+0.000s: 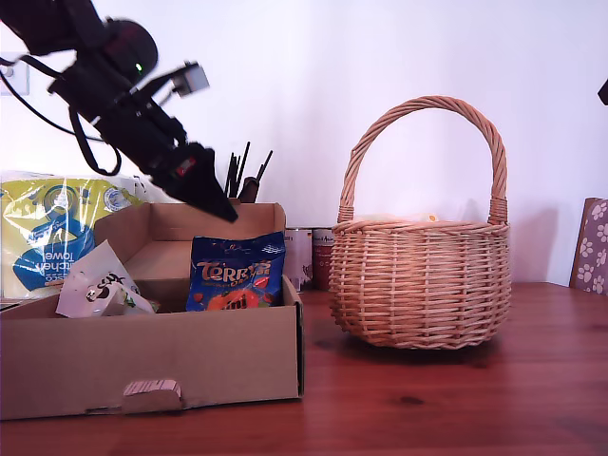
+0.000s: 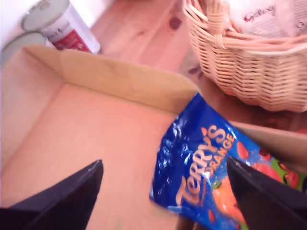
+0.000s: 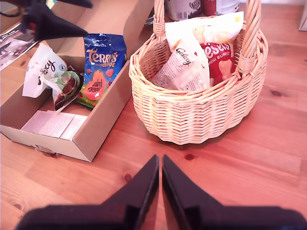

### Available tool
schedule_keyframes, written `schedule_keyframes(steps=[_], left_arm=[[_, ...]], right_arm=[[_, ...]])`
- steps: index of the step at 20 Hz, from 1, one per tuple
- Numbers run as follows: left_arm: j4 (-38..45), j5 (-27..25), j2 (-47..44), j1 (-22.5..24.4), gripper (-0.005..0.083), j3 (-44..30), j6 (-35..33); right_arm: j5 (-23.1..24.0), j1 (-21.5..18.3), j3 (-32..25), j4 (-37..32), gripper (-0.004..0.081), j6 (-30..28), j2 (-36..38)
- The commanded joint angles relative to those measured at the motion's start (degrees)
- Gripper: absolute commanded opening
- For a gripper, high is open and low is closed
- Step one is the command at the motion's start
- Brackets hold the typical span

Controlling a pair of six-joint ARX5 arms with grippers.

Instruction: Move the bags of Easter eggs from the cardboard box on the left into the woven basket on the right side.

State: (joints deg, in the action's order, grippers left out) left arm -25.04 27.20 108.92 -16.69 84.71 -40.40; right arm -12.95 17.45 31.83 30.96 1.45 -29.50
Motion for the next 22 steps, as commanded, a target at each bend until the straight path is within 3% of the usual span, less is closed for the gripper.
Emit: schedule_keyframes(steps=[1,10,22], left_arm=[[-3.39,0.31,3.15,-0.26,0.0762,1.29,-1.2],[-14.62,0.92,5.81,-1.03,0.0762,2.43,-1.64],[-27.82,1.31,5.81,-8.04,0.076,2.43,1.44]], right_arm=[[0.04,0.15,0.17,-0.24,-0.0012,0.11,0.02],[0.02,0.15,0.17,-0.24,-0.0012,0.09,0.02],[0.02,0.15,0.17,-0.22,-0.0012,0.04,0.02]])
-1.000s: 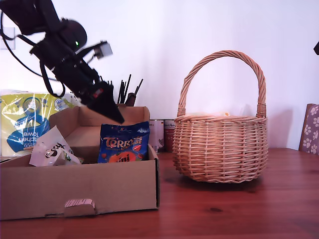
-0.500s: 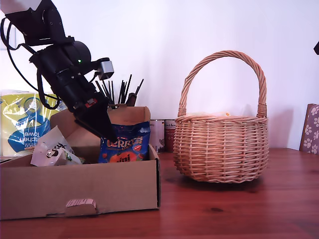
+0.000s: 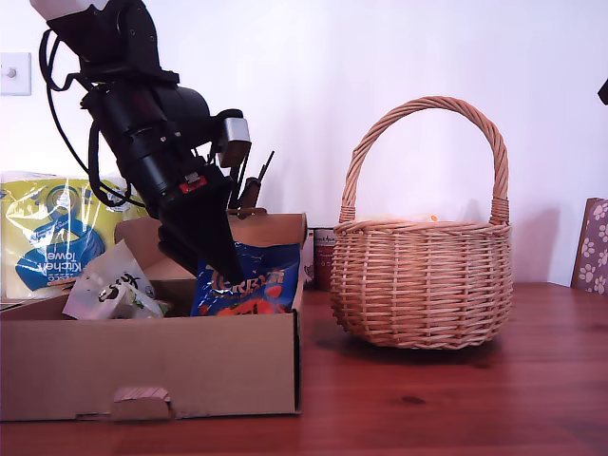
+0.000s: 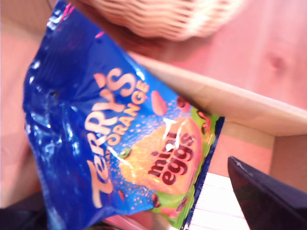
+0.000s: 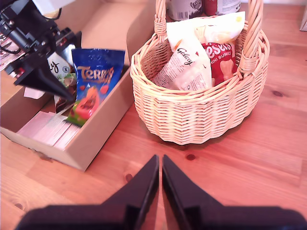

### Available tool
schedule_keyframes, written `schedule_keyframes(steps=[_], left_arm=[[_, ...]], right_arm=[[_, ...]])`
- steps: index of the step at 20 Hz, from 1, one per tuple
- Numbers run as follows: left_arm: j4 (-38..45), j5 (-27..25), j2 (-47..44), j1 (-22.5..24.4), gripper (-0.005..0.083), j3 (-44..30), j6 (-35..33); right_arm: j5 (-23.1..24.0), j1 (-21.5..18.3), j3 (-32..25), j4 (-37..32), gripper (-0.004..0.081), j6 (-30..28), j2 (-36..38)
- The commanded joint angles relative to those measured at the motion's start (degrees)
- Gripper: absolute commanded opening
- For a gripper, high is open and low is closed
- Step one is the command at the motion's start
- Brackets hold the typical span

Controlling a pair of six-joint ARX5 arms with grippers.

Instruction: Move the bags of Easter eggs from the cardboard box on the left into the woven basket on the right side.

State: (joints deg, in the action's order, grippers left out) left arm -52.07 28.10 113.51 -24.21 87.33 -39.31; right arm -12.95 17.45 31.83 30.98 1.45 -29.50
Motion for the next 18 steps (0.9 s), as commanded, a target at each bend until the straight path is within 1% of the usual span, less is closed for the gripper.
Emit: schedule_keyframes(steps=[1,7,16,17,18], left_arm=[[-1.6,0.42,1.22,-0.96,0.076,-0.2,0.37],[-0.33,0.42,2.08,-2.32,0.076,-0.24,3.39],[1.7,0.15,7.1,-2.97,0.0759,-0.28,4.92],[2.27,0.17,7.26,-2.99,0.0748,-0.28,4.92],[2.95,0.17,7.26,-2.99,0.0704,-0.28,5.05]], right_arm=[[0.02,0.15,0.17,-0.24,-0.0012,0.04,0.02],[0.02,0.15,0.17,-0.28,-0.0012,0.02,0.02],[0.02,0.15,0.17,-0.24,-0.0012,0.04,0.02],[0.02,0.15,0.17,-0.26,-0.0012,0.04,0.02],[0.02,0.15,0.17,-0.24,-0.0012,0.04,0.02]])
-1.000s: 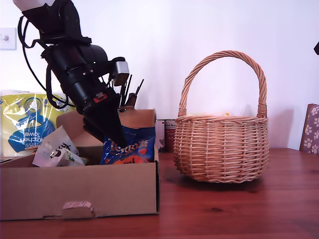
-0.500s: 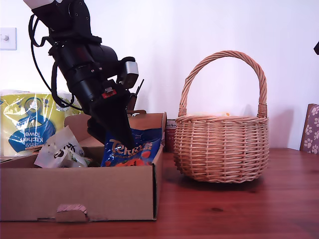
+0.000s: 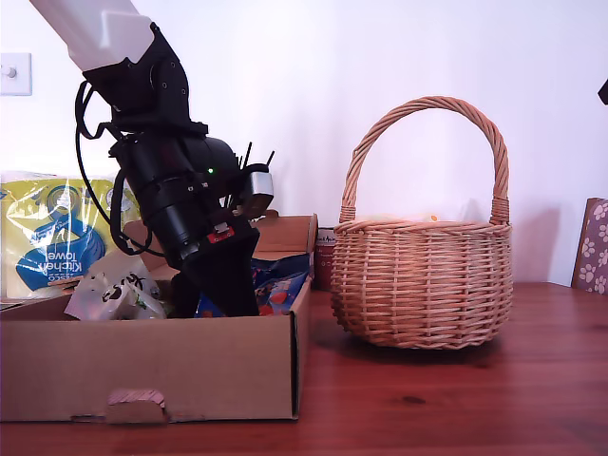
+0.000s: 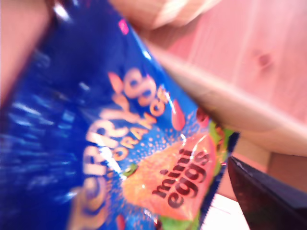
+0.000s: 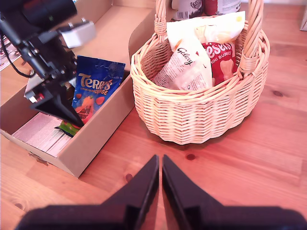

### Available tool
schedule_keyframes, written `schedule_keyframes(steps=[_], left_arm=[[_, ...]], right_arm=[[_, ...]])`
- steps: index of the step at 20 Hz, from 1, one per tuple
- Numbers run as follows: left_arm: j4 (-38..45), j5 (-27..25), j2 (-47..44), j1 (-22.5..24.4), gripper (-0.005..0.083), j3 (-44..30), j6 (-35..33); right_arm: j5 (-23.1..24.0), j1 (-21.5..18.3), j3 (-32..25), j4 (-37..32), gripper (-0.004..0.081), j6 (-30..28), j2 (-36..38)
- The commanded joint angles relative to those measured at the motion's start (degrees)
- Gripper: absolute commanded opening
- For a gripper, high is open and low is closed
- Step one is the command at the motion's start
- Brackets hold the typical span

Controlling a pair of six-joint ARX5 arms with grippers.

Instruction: Move the bags of Easter eggs from the cardboard box on the left into the woven basket on the right side.

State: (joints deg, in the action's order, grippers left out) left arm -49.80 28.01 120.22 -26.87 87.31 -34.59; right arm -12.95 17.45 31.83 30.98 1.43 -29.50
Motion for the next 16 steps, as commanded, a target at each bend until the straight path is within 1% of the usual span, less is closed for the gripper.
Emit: schedule_keyframes(steps=[1,2,4,5,6,7,11,16], left_arm=[[1.33,0.26,0.55,-0.42,0.063,-0.26,0.83],[1.97,0.26,0.55,-0.42,0.0511,-0.26,1.7],[2.19,0.24,0.55,-0.42,0.0238,-0.26,2.27],[2.01,0.31,0.55,-0.42,0.0129,-0.26,2.23],[1.88,0.28,0.55,-0.39,0.0068,-0.24,2.23],[1.66,0.22,0.52,-0.26,0.0048,-0.24,2.08],[-1.97,0.0,-0.7,0.81,0.0048,0.09,1.14],[-4.17,0.04,-8.83,2.56,0.0049,0.2,1.18]], right_arm=[[0.02,0.15,0.17,-0.24,-0.0012,0.07,0.02],[0.02,0.15,0.17,-0.24,-0.0012,0.07,0.02],[0.02,0.15,0.17,-0.24,-0.0012,0.07,0.02],[0.02,0.15,0.17,-0.26,-0.0012,0.07,0.02],[0.02,0.15,0.17,-0.26,-0.0012,0.07,0.02],[0.02,0.15,0.17,-0.26,-0.0012,0.07,0.02],[0.02,0.15,0.17,-0.24,-0.0012,0.07,0.02],[0.02,0.15,0.17,-0.24,-0.0012,0.04,0.02]])
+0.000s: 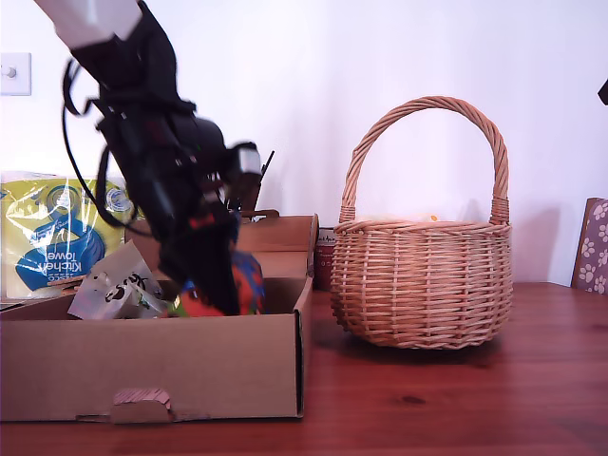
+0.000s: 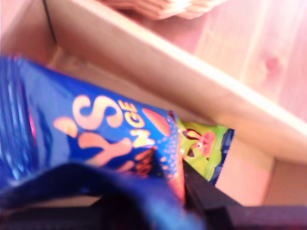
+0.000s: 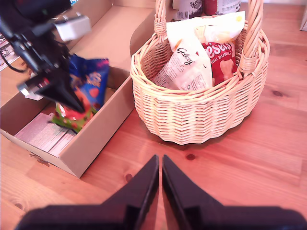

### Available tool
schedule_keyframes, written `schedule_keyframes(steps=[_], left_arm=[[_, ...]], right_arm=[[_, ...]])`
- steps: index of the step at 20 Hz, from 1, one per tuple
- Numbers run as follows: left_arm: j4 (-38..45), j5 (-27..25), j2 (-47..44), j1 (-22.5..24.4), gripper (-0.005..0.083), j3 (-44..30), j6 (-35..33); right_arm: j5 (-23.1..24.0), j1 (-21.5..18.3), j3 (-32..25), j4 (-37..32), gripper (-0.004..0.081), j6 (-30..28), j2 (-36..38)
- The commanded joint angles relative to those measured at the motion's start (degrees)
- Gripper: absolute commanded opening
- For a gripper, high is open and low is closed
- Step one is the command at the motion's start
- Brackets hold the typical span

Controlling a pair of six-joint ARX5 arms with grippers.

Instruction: Move the bags of Easter eggs from the cardboard box on the left into the woven basket on the right side.

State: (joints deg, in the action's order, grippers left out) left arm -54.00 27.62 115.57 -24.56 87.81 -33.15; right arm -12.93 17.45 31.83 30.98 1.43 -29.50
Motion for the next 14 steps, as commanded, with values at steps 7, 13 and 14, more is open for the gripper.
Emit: schedule_keyframes(steps=[7,13,14], left_arm=[[10.16,10.14,-13.07,-2.25,0.0058,-0.31,12.26],[33.22,5.38,-8.48,-10.47,0.0062,-0.33,38.25],[36.87,2.86,-7.13,-11.82,0.0062,-0.33,42.21]], right_arm=[[0.0,0.15,0.17,-0.37,-0.0012,0.02,0.02],[0.0,0.15,0.17,-0.31,-0.0012,0.02,0.02],[0.0,0.15,0.17,-0.31,-0.0012,0.02,0.02]])
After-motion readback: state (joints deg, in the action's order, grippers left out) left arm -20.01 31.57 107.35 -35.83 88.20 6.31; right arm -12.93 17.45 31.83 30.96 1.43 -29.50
